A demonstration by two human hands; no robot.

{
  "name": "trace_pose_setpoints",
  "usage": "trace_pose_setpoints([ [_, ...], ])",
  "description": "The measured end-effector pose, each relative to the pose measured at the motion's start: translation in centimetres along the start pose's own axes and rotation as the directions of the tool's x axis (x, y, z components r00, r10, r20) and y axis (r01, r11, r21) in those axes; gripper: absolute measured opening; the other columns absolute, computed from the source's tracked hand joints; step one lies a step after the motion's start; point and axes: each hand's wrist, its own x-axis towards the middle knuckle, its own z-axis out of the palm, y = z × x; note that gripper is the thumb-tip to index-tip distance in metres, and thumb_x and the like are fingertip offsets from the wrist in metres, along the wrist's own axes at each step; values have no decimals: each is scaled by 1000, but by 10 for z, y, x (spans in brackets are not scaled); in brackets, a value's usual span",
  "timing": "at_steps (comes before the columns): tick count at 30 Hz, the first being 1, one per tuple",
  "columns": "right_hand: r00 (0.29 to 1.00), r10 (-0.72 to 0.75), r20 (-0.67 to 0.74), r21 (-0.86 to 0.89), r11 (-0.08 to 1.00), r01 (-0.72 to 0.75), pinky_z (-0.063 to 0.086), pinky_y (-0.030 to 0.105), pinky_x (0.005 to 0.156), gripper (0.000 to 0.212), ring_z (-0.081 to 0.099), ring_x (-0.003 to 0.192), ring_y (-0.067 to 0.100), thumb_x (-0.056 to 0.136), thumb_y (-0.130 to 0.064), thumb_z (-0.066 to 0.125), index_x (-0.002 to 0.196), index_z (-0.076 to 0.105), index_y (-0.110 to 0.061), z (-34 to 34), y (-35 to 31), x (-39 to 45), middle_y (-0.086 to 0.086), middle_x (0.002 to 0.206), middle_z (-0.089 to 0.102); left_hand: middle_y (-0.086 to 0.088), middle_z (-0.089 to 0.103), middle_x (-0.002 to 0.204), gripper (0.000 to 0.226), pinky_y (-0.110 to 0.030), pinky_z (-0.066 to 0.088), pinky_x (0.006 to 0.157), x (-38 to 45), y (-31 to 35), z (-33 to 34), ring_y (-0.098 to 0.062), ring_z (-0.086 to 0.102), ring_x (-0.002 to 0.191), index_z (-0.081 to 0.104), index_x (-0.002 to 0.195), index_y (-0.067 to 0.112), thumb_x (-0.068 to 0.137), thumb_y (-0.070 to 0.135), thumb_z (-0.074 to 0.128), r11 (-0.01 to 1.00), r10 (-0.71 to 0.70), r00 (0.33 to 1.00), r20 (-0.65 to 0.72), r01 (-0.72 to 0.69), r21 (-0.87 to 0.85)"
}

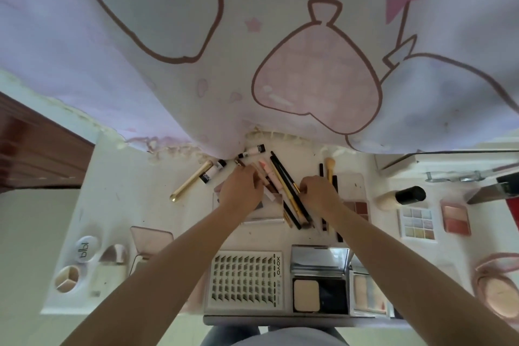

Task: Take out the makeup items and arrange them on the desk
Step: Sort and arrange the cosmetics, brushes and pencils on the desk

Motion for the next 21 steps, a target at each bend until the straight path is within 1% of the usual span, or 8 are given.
trace_pose_setpoints([
  [3,999,49,0,-54,997,-49,46,30,77,17,59,95,25,87,-9,46,99,58,-5,0,-2,0,12,101,63,-6,57,101,18,-21,35,57,-6,-6,0,-16,52,79,59,98,9,90,18,45,1000,14,1000,3,-14,28],
  [7,994,110,29,-151,983,-104,45,29,72,17,58,95,24,87,-11,47,102,55,-6,-4,-9,-2,9,104,61,-8,59,107,25,-27,43,69,-13,-11,-2,-24,59,96,58,108,10,88,17,45,998,28,998,52,-31,52],
  [10,986,145,-85,-166,973,-157,41,25,68,26,57,93,24,86,-14,46,108,53,-4,-22,-6,-9,10,106,59,-6,59,109,24,-24,41,69,-13,-11,-5,-22,58,97,59,106,11,88,16,45,997,59,996,72,-62,47],
  [12,975,95,-201,-265,953,-148,42,29,75,32,52,102,26,85,-17,45,113,53,-4,-44,-1,-15,12,112,54,-6,60,105,20,-18,37,57,-12,-9,-8,-18,56,89,60,100,10,88,16,44,994,87,992,89,-92,50],
  [14,974,9,-228,-321,943,-84,44,33,79,28,51,104,29,86,-21,46,105,57,-4,-72,5,-22,13,108,53,-6,61,102,19,-14,27,47,-11,-8,-9,-16,54,83,60,96,10,89,15,43,991,117,987,110,-123,48],
  [16,978,-60,-200,-318,948,-7,41,30,68,19,53,88,26,85,-23,47,84,58,-8,-99,8,-30,6,85,49,-5,61,102,19,-14,27,48,-9,-7,-10,-14,54,86,59,98,11,90,17,42,986,144,982,121,-153,62],
  [18,984,-106,-142,-338,940,52,33,25,57,24,46,69,20,83,-23,49,62,46,-12,-117,10,-35,-2,66,40,-6,61,103,18,-19,37,58,-7,-3,-8,-15,54,87,57,99,11,91,17,42,979,173,975,142,-185,79],
  [21,995,-95,23,-371,924,97,26,21,49,35,34,53,11,83,-20,49,52,34,-17,-119,6,-29,-3,56,35,-7,62,105,21,-25,44,73,-6,6,-5,-19,58,93,56,104,9,92,18,42,970,199,958,209,-222,96],
])
